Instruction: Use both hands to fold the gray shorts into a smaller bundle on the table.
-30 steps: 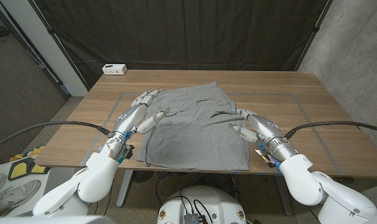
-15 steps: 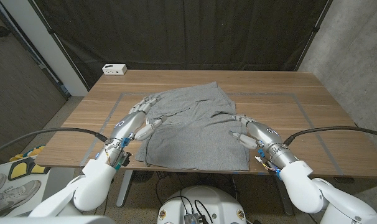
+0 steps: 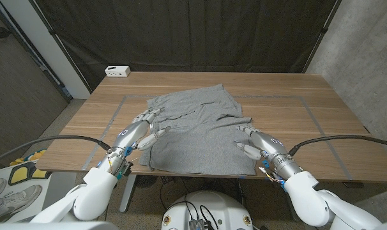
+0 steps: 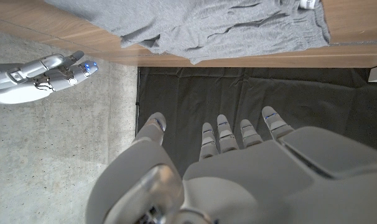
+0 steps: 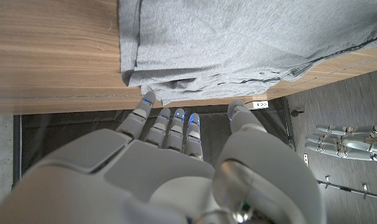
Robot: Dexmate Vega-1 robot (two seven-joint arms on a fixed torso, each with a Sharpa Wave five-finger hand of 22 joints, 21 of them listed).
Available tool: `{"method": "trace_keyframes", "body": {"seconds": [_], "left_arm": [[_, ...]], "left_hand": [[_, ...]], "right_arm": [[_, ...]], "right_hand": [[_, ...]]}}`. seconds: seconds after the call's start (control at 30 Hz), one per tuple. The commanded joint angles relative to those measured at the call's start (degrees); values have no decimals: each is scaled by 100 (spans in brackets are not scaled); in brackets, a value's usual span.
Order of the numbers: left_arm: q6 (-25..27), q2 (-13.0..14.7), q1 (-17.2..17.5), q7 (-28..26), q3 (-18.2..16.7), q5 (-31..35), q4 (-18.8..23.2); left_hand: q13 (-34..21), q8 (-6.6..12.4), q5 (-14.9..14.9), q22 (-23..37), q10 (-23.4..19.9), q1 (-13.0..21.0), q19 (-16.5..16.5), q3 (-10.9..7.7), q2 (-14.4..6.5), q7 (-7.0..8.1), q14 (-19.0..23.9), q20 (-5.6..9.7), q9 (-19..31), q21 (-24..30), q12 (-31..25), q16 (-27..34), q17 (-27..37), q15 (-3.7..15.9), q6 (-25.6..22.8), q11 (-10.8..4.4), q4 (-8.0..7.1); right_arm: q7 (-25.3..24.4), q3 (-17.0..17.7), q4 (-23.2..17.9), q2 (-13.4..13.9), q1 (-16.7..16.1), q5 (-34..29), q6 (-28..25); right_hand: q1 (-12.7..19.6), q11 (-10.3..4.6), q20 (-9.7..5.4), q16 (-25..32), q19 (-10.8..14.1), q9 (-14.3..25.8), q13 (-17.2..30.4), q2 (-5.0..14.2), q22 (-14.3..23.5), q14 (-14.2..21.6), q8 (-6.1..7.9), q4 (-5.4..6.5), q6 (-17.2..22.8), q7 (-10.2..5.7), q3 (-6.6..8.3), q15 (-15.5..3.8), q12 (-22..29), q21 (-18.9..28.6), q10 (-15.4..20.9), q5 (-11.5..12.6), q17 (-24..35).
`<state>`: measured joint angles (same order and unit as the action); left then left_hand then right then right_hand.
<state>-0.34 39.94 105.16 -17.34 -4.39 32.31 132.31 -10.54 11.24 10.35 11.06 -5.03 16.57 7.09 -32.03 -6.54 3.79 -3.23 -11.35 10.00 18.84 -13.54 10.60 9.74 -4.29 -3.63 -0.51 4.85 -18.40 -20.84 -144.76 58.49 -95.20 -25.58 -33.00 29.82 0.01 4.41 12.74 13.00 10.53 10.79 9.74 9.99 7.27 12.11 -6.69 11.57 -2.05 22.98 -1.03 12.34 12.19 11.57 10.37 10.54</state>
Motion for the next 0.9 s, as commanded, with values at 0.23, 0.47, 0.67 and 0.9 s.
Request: {"method": "trace_keyframes", "body": {"seconds": [0.23,0.47,0.67,0.9], "left_arm": [[141,142,127,292,-112,8,-51],[263,262,231,524,-236,148,37],[319,318,301,683,-303,265,74],[375,327,325,734,-311,456,87]], "left_hand": [[-14,61,-41,18,-44,69,82,7,39,-28,2,10,14,-35,24,-16,8,28,-210,-40,98],[-14,65,-44,16,-52,86,110,24,84,-32,-38,32,14,-57,34,-28,10,45,-271,-62,140],[-14,69,-43,14,-36,118,111,32,127,-36,-80,33,16,-68,52,-38,11,53,-312,-83,191],[-15,75,-34,10,-43,194,77,26,166,-53,-71,44,18,-70,63,-25,12,49,-357,-100,272]], "right_arm": [[181,-658,2,-18,357,-195,-428],[165,-829,12,-29,418,-210,-575],[102,-1058,17,-49,446,-376,-820],[44,-1297,45,-72,484,-531,-1004]], "right_hand": [[34,0,15,-5,49,13,24,-64,16,34,-17,-5,77,6,-32,21,6,5,65,-11,23],[72,-7,19,-14,51,13,24,-66,16,44,-22,-36,86,8,-19,18,-2,0,73,-3,15],[142,-26,11,-25,69,12,23,-61,15,58,-29,-85,95,-1,13,2,-10,0,90,4,3],[281,-62,5,-35,144,11,21,-95,12,118,-11,-189,186,2,58,-29,-16,13,142,9,-15]]}}
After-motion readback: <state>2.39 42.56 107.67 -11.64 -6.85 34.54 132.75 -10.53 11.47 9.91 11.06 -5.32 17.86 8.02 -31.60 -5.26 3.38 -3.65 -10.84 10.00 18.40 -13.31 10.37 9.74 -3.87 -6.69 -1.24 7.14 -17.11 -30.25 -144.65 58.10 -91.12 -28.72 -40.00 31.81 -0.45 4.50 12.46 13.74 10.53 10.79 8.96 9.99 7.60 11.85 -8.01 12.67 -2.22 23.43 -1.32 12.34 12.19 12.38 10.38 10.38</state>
